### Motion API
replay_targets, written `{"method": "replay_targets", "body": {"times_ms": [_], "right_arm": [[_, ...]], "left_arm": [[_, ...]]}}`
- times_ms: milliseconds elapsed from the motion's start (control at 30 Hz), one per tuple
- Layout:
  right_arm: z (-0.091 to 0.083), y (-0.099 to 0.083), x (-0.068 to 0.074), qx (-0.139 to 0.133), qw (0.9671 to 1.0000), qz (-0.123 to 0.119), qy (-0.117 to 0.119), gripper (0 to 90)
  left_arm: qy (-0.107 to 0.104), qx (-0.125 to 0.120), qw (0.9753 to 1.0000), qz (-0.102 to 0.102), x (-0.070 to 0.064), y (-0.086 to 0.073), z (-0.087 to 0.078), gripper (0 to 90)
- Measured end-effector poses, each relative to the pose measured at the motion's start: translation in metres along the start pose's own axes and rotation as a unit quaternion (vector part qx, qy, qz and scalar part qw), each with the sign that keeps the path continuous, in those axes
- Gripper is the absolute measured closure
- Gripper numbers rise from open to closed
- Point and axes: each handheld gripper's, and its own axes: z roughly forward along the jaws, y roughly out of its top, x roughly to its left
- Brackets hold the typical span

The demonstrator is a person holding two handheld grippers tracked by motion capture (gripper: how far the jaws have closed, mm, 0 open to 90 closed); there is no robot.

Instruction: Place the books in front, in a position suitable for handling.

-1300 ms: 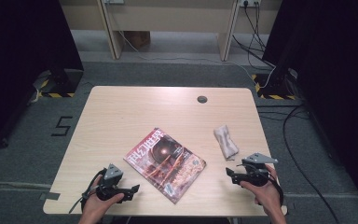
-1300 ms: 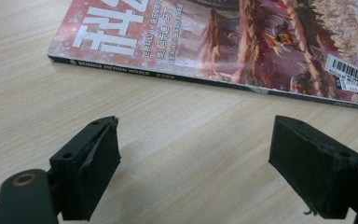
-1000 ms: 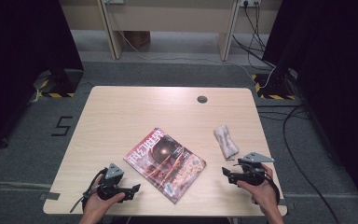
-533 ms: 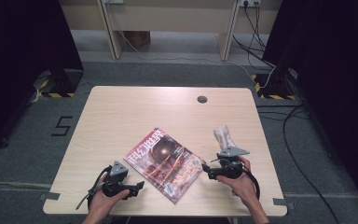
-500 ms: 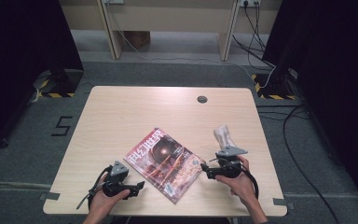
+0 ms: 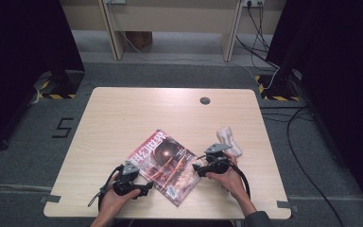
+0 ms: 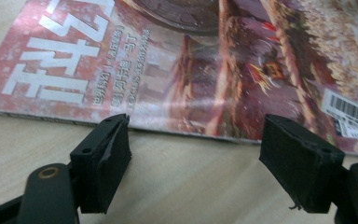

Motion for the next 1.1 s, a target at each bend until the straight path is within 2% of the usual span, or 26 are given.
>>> {"method": "replay_targets", "body": {"times_ms": [100,167,233,300,433,600,733,900,1000,1100], "right_arm": [[0.003,0.000,0.003,0.009,0.9999,-0.009,0.003,24.8],[0.004,-0.001,0.006,0.014,0.9997,-0.018,0.007,25.2],[0.003,-0.001,0.011,0.018,0.9994,-0.026,0.016,23.6],[0.003,-0.002,0.014,0.020,0.9992,-0.034,0.009,22.3],[-0.001,-0.005,0.014,0.027,0.9991,-0.027,0.015,21.5],[-0.012,-0.014,0.022,0.038,0.9982,-0.043,0.015,19.6],[-0.018,-0.021,0.028,0.042,0.9986,-0.031,0.011,17.7],[-0.028,-0.030,0.035,0.048,0.9984,-0.030,0.002,16.3],[-0.033,-0.036,0.040,0.046,0.9985,-0.027,0.000,16.3],[-0.037,-0.040,0.045,0.046,0.9984,-0.033,-0.001,16.5]], "left_arm": [[0.004,0.002,1.0000,0.003,-0.001,0.004,0.003,23.3],[0.011,0.006,0.9998,0.012,-0.002,0.005,0.005,22.3],[0.009,0.007,0.9999,0.011,-0.002,0.007,0.006,22.2],[0.005,0.004,1.0000,0.007,0.000,0.009,0.008,22.3],[0.007,0.001,1.0000,0.007,0.003,0.014,0.013,22.8],[0.015,-0.001,0.9999,0.005,0.004,0.023,0.022,23.5],[0.029,0.000,0.9995,0.013,0.000,0.034,0.032,23.6],[0.030,-0.003,0.9995,0.012,0.000,0.047,0.045,23.4],[0.026,-0.001,0.9994,0.023,0.000,0.055,0.051,24.7],[0.022,-0.008,0.9995,0.019,0.001,0.058,0.056,25.0]]}}
